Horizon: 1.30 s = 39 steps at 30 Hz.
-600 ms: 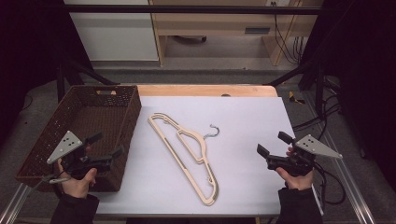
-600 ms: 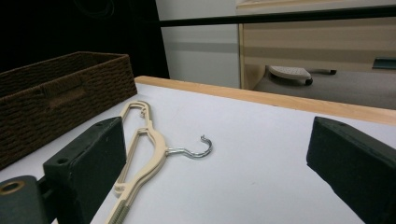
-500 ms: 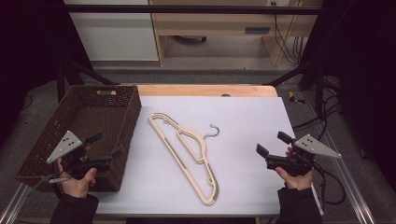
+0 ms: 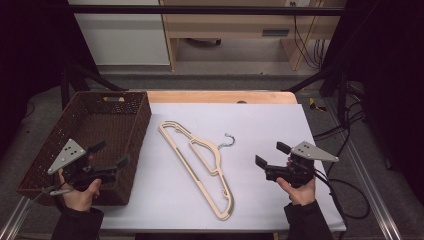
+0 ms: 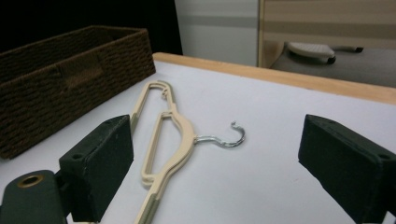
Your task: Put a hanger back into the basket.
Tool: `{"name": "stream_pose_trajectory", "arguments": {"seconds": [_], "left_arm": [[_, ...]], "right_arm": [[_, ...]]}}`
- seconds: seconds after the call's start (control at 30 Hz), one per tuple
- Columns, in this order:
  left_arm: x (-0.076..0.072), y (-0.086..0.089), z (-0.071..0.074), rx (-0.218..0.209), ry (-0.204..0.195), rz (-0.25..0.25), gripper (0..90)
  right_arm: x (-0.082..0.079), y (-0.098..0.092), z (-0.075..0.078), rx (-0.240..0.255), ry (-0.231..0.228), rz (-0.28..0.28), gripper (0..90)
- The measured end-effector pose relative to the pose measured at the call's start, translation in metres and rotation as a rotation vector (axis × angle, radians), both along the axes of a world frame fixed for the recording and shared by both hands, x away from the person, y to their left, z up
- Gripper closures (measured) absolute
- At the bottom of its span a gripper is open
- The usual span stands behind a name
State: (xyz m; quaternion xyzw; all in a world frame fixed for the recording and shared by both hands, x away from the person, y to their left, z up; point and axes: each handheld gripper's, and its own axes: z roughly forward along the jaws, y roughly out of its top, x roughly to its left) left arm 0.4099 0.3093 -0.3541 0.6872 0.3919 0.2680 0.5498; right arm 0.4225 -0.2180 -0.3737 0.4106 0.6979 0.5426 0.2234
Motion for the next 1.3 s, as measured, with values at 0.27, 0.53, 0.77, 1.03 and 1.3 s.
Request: {"name": "stream_pose_trajectory", "arguments": {"seconds": [0.27, 0.53, 0.77, 1.03, 1.3], "left_arm": [[0.001, -0.002, -0.001, 0.012, 0.002, 0.001, 3.2], [0.000, -0.001, 0.000, 0.013, -0.003, 0.006, 3.2], [0.000, -0.001, 0.001, 0.015, -0.010, 0.009, 3.3], [0.000, -0.003, 0.000, 0.018, -0.007, 0.008, 3.4], [0.000, -0.004, -0.002, 0.021, -0.003, 0.006, 3.6]], "right_arm": [[0.010, 0.034, -0.011, -0.049, 0.060, 0.058, 16.8], [0.024, 0.066, -0.034, -0.094, 0.157, 0.105, 24.0], [0.028, 0.081, -0.054, -0.119, 0.234, 0.123, 32.2], [0.032, 0.095, -0.077, -0.175, 0.305, 0.146, 38.8], [0.034, 0.106, -0.095, -0.214, 0.386, 0.174, 50.5]]}}
